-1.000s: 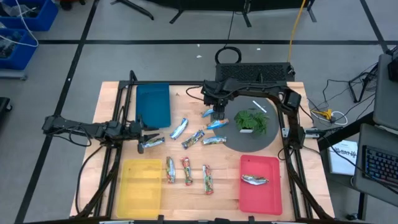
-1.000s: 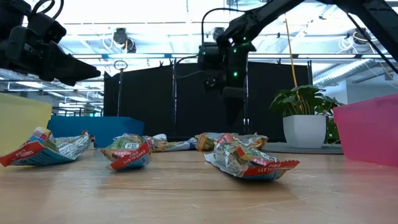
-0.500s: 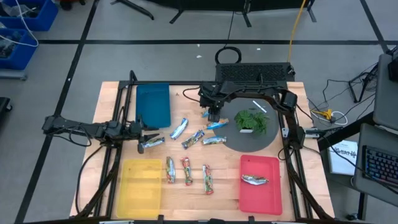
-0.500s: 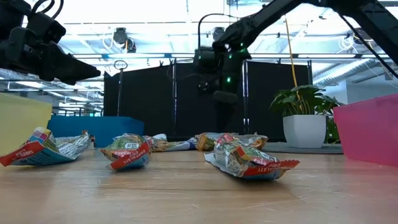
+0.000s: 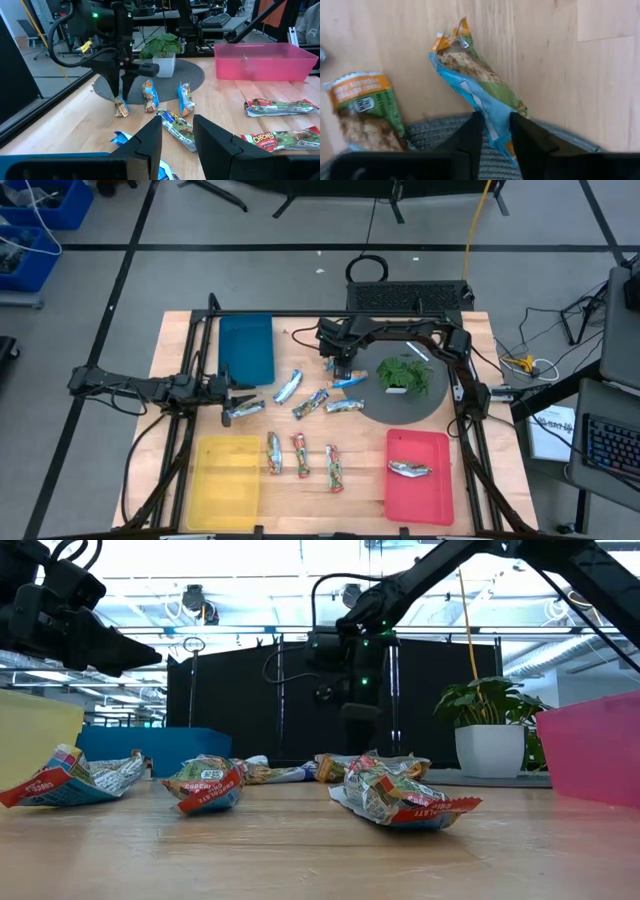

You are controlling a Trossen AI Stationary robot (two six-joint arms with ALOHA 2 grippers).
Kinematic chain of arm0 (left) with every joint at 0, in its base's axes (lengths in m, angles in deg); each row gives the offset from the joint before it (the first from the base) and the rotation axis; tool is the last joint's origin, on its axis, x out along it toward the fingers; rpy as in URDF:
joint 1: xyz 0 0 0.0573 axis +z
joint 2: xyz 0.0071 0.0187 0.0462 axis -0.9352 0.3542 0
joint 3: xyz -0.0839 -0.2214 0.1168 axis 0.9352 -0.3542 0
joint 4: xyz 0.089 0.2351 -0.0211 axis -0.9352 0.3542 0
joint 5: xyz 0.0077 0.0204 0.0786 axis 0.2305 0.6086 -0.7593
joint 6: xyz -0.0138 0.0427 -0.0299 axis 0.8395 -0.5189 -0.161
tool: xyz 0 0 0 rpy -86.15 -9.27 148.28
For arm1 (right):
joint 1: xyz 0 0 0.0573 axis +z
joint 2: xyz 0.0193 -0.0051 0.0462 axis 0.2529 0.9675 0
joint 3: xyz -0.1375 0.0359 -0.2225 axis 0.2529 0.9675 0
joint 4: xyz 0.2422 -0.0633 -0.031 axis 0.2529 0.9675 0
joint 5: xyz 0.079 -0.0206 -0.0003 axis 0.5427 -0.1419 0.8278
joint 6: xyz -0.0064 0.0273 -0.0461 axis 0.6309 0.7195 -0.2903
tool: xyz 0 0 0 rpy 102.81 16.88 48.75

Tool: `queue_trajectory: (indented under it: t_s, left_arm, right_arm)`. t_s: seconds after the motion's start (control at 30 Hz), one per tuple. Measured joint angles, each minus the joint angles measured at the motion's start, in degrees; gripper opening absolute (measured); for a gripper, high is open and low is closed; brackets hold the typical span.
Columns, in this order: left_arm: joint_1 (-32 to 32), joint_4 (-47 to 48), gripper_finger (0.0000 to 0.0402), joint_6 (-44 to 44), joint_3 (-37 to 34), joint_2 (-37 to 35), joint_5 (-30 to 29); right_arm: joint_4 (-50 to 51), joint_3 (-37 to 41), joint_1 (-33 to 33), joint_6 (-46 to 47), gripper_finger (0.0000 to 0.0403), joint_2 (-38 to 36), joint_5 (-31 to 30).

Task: Pick and place Granola Bars by type
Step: Put the yellow granola bar into the pink bin

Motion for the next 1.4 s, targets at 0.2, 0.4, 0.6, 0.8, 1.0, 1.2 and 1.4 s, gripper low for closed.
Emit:
queue_trajectory:
  t_s: [0.2, 0.4, 0.6, 0.8, 1.0, 1.2, 1.4]
  left_arm:
    - [0.0, 0.0, 0.0118, -0.04, -0.01, 0.0, 0.0]
    - [0.0, 0.0, 0.0118, -0.07, -0.01, 0.01, 0.01]
    - [0.0, 0.01, 0.0118, -0.09, -0.04, 0.02, 0.0]
    - [-0.02, 0.02, 0.0118, 0.4, -0.04, 0.02, 0.02]
    - [-0.01, 0.0, 0.0118, 0.38, -0.04, 0.02, 0.0]
    - [0.0, -0.09, 0.0118, 0.57, -0.06, 0.02, 0.0]
    - [0.0, -0.14, 0.0118, 0.44, -0.06, 0.0, 0.01]
  right_arm:
    - [-0.19, 0.0, 0.84, -1.82, 0.0008, -0.16, -0.17]
    - [1.1, 0.17, 3.86, -1.96, 0.0001, -5.09, -2.93]
    - [3.26, 0.11, 10.69, 3.66, 0.0001, -20.24, -2.61]
    - [9.99, 1.86, 24.09, 21.79, 0.0, -36.45, 0.15]
    - [14.9, 11.95, 43.46, 52.18, 0.0, -46.25, -7.44]
    - [12.73, 27.01, 58.88, 82.73, 0.0, -49.17, -9.05]
    - [3.92, 40.93, 65.91, 99.75, 0.0, -49.15, -7.4]
